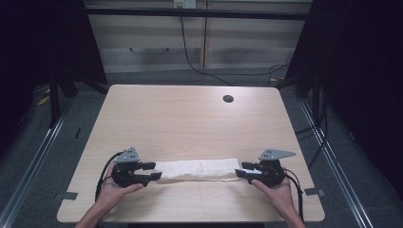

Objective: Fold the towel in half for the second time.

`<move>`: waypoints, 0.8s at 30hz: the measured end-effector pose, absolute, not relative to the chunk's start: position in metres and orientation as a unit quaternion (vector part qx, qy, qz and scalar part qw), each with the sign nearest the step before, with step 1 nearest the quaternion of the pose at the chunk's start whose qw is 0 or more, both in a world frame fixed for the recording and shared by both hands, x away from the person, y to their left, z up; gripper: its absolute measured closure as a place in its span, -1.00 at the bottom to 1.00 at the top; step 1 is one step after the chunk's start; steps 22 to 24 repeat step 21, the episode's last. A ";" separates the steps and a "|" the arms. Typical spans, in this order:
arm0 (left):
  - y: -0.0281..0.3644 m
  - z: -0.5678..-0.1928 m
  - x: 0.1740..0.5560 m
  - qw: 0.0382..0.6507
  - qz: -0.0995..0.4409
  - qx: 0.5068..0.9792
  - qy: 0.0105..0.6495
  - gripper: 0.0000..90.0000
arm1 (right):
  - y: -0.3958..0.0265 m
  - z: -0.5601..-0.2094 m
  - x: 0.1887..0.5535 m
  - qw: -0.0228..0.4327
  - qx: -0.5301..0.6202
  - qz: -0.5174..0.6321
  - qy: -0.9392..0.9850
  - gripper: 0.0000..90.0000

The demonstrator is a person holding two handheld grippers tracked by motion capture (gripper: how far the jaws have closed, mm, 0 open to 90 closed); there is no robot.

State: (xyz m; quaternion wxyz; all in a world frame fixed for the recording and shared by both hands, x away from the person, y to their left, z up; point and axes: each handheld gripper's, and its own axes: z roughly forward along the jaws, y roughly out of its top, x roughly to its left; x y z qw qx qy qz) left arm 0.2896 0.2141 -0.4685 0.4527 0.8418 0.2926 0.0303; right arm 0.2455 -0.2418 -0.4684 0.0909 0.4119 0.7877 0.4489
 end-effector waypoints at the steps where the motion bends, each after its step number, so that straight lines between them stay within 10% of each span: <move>1: 0.220 -0.466 0.289 0.452 0.032 0.838 0.302 -0.01 | -0.243 -0.466 0.243 0.093 0.413 0.452 0.785 0.17; 24: 0.285 -0.490 0.284 0.436 0.063 0.794 0.419 -0.60 | -0.312 -0.475 0.222 0.185 0.509 0.433 0.720 -0.20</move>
